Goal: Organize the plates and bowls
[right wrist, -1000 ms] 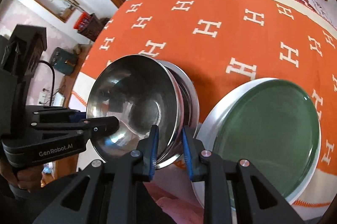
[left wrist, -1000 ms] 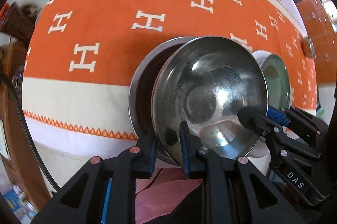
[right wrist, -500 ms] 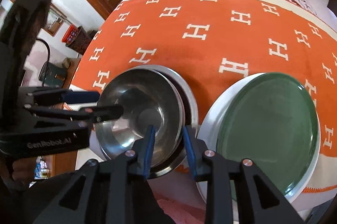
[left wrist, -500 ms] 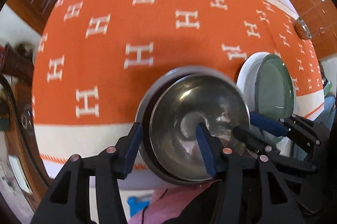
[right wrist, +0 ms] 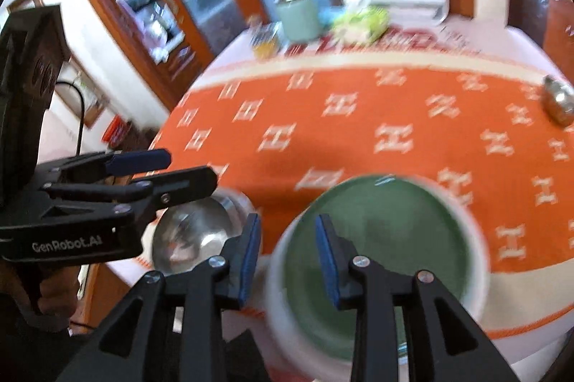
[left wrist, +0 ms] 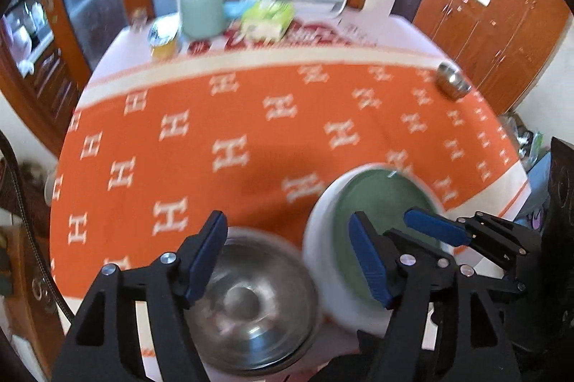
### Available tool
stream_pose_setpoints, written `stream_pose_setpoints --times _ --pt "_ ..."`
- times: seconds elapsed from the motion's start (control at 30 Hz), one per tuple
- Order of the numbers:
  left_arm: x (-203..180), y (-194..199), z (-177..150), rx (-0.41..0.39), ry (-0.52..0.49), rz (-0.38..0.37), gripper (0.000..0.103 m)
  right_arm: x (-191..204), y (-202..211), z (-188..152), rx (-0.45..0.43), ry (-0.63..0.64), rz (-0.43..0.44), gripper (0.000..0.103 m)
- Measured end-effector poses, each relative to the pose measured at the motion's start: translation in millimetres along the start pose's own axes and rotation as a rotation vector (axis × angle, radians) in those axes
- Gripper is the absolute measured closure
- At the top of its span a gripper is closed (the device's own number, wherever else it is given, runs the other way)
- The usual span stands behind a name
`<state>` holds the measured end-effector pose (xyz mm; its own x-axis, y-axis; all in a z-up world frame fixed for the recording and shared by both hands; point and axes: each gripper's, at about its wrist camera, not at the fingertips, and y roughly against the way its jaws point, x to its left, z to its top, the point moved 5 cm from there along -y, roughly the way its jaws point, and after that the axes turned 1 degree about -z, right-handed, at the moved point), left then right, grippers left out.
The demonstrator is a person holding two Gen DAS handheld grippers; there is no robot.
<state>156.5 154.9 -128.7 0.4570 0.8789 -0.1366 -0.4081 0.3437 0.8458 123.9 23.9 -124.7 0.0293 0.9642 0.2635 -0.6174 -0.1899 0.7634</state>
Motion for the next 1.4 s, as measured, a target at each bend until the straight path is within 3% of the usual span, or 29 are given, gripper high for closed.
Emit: stream_pose_setpoints --times 0.13,0.27,0.5,0.8,1.03,1.2,1.4 --pt "-41 4 17 -0.055 -0.027 0.004 0.027 -45 27 10 -0.080 -0.029 -0.061 0.057" --pt "-89 -4 35 -0.052 -0.080 0.007 0.026 -90 49 21 -0.133 -0.054 -0.104 0.054" --pt "-179 -23 71 -0.068 -0.151 -0.009 0.026 -172 86 37 -0.200 -0.097 -0.171 0.041" --pt "-265 -55 117 -0.100 -0.128 -0.042 0.025 -277 119 54 -0.236 -0.126 -0.238 0.035" --pt "-310 -85 154 -0.094 -0.098 -0.059 0.025 -349 135 75 -0.255 -0.150 -0.300 0.034" --pt "-334 -117 186 -0.024 -0.073 -0.057 0.025 -393 148 99 -0.294 -0.184 -0.330 0.034" --pt "-352 -148 214 0.004 -0.034 -0.026 0.025 -438 144 120 -0.289 -0.216 -0.345 0.033"
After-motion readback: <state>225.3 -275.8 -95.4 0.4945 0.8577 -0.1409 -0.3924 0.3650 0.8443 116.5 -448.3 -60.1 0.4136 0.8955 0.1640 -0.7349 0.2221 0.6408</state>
